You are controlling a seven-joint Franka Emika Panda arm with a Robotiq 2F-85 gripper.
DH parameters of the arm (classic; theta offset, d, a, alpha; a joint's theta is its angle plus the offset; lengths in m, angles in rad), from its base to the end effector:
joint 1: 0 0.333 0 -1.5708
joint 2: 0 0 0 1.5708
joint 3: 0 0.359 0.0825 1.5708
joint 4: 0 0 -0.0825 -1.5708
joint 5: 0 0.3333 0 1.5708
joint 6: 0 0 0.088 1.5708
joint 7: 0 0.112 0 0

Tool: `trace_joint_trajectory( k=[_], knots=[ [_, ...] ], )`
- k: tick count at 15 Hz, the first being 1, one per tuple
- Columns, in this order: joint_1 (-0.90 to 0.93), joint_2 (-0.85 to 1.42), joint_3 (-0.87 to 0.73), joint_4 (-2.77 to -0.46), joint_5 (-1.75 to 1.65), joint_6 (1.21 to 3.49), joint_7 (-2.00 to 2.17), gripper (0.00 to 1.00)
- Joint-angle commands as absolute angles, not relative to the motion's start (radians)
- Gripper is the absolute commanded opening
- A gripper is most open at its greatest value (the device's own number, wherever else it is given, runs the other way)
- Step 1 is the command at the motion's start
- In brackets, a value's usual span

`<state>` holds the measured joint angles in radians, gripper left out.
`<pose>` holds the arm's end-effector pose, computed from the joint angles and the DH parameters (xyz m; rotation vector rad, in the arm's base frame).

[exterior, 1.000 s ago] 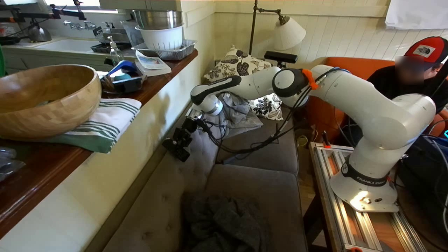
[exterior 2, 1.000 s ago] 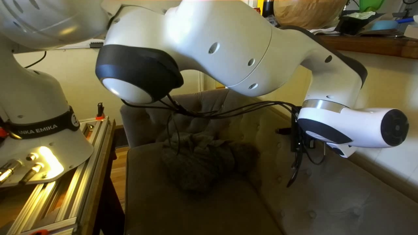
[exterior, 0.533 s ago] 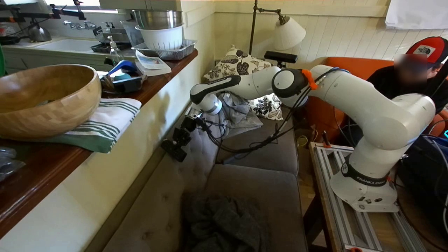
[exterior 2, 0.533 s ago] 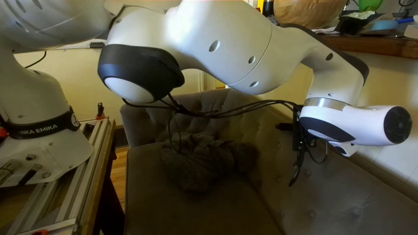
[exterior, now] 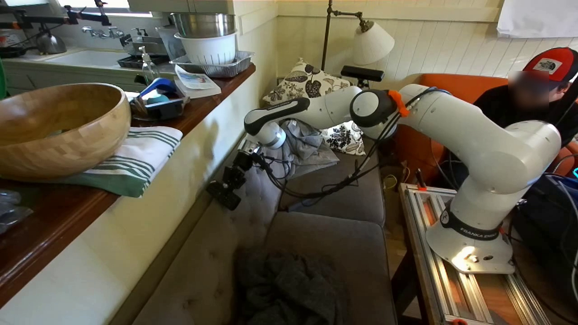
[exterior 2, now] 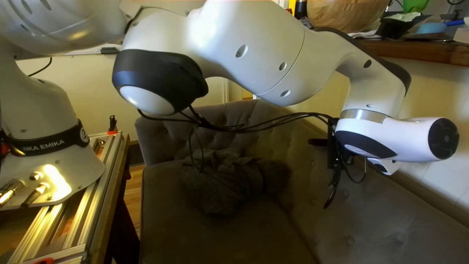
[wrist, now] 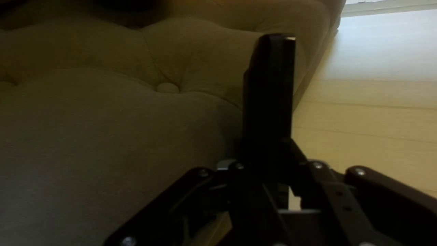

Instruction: Put the remote on the top of the sofa

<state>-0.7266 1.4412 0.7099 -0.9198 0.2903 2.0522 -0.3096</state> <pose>0.7172 -0.2413 0.1021 -2.1195 0.4088 -0.1552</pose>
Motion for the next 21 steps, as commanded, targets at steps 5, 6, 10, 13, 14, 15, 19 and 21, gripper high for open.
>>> trace_joint_trajectory(
  k=[5, 6, 10, 13, 14, 15, 19, 21],
  knots=[
    [-0.672, 1.484, 0.705, -0.805, 0.282, 2.018, -0.305, 0.07],
    [-0.667, 1.485, 0.701, -0.801, 0.281, 2.015, -0.299, 0.07],
    [-0.653, 1.484, 0.682, -0.788, 0.281, 2.001, -0.280, 0.55],
    [-0.649, 1.483, 0.676, -0.782, 0.282, 1.993, -0.275, 0.74],
    [-0.647, 1.482, 0.676, -0.782, 0.282, 1.993, -0.274, 0.82],
    [-0.645, 1.482, 0.676, -0.779, 0.283, 1.991, -0.273, 0.88],
    [-0.635, 1.480, 0.672, -0.771, 0.283, 1.986, -0.260, 1.00],
    [-0.633, 1.472, 0.661, -0.774, 0.281, 1.996, -0.230, 1.00]
  ],
)
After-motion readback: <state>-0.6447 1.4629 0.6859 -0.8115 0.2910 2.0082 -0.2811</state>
